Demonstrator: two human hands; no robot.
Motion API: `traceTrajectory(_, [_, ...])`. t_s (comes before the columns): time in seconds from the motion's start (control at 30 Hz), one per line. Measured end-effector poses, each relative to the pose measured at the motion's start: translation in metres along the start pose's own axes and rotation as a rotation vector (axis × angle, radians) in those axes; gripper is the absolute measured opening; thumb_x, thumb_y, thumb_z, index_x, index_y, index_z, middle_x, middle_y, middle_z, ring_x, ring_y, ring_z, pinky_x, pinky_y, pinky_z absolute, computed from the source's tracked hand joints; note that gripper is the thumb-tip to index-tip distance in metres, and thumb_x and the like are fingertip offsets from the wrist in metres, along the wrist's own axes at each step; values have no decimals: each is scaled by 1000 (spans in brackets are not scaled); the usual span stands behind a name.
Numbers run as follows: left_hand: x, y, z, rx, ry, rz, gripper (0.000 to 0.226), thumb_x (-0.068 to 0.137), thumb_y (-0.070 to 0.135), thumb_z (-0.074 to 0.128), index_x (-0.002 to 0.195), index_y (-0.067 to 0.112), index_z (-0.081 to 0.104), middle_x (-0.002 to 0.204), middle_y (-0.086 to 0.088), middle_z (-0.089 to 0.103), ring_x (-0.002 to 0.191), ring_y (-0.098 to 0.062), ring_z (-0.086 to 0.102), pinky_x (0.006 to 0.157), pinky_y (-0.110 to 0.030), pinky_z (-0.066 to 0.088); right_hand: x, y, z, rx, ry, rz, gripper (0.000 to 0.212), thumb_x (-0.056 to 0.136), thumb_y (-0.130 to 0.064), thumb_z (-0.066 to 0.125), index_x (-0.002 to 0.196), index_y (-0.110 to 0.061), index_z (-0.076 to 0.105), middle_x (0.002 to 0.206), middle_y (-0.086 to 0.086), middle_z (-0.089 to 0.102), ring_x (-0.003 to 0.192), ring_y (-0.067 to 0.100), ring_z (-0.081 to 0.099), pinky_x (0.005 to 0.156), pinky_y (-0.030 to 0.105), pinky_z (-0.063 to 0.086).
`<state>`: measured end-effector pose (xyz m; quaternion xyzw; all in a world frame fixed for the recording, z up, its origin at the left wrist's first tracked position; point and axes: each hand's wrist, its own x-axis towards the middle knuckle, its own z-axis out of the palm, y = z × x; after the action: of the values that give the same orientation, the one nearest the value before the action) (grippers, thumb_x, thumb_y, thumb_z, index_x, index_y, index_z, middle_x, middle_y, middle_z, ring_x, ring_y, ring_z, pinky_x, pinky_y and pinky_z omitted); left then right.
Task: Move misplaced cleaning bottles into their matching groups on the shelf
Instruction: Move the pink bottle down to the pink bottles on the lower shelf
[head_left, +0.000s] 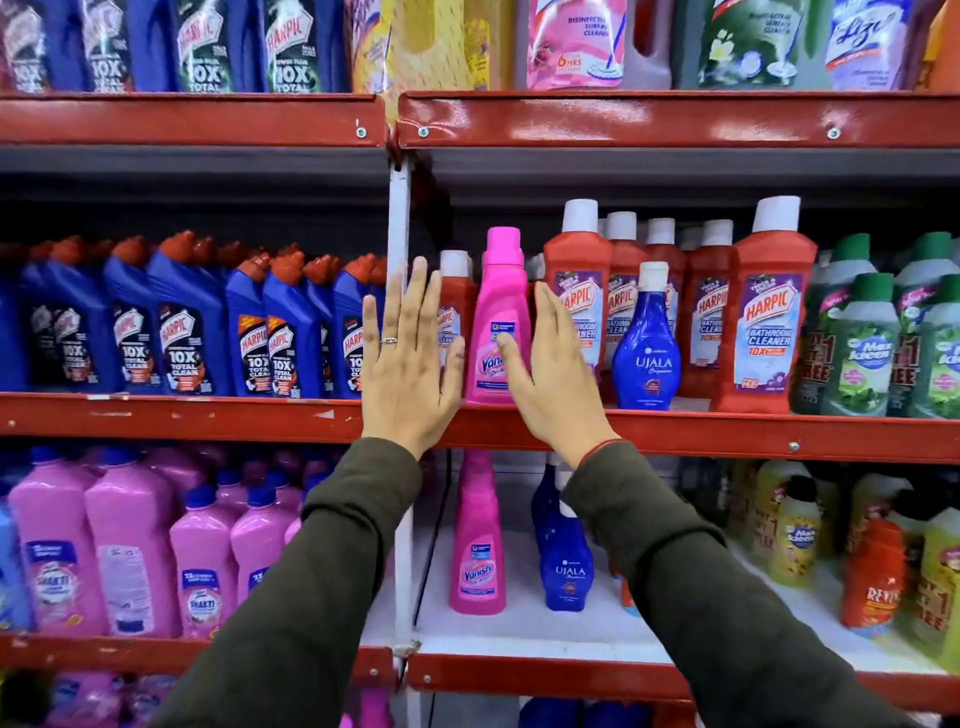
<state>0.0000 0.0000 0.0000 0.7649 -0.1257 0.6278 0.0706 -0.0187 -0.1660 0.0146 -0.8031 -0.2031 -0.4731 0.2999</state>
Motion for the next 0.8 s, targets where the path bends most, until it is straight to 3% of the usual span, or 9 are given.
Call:
traceTrajectory(0.07, [-6,-4,0,-17,-18,-47,66,105,36,33,163,10,16,173,-7,11,160,-26,5,130,-48,-1,3,3,3,102,-37,134,70,104,-33,46,158,-2,16,167,14,19,155,24,16,118,21,7])
traceTrajectory(0.13, [-21,-4,7,-14,-40,-61,65,104,35,31,163,9,17,172,-7,13,160,-26,6,130,-48,1,6,7,4,190,-80,255,68,103,-30,48,158,-2,18,165,16,26,154,26,22,123,29,14])
traceTrajectory(0.27, [-41,-28,25,-48,-89,-82,65,103,31,31,163,10,18,172,-6,14,160,-25,6,131,-43,-2,13,8,21,302,-63,373,50,101,-19,52,147,-4,40,143,15,55,132,28,54,113,43,44])
traceTrajectory(0.37, [-49,-48,39,-46,-119,-96,63,104,31,29,163,10,17,172,-6,13,160,-26,5,130,-48,9,17,5,39,401,-16,415,44,100,-18,58,141,-10,47,123,1,62,114,19,64,89,25,54])
traceTrajectory(0.47, [-49,-45,38,-31,-122,-98,62,106,33,25,163,9,16,172,-5,12,160,-27,5,129,-51,14,16,9,38,474,28,428,47,97,-16,63,142,-11,49,112,-10,62,93,-1,64,68,4,51])
traceTrajectory(0.53, [-48,-45,38,-14,-126,-97,62,106,34,22,163,10,15,173,-5,11,160,-26,4,130,-49,13,15,8,35,481,52,413,47,96,-16,65,140,-9,50,120,-2,65,97,0,64,70,3,51])
traceTrajectory(0.6, [-47,-44,38,3,-129,-98,62,107,34,20,163,9,14,173,-5,11,160,-26,5,130,-48,11,15,9,34,493,77,383,48,96,-18,65,141,-8,51,130,6,66,112,11,66,79,9,54])
traceTrajectory(0.73, [-48,-44,39,9,-138,-98,63,105,32,25,162,7,17,172,-7,12,160,-28,6,129,-49,16,14,2,28,545,100,355,49,97,-21,65,142,-9,50,133,9,65,120,19,65,98,37,58])
traceTrajectory(0.8, [-48,-44,38,9,-140,-96,62,105,31,25,162,7,17,172,-7,12,160,-28,7,129,-50,17,15,-2,24,570,111,339,47,97,-20,65,140,-10,51,132,9,66,118,19,66,99,41,57])
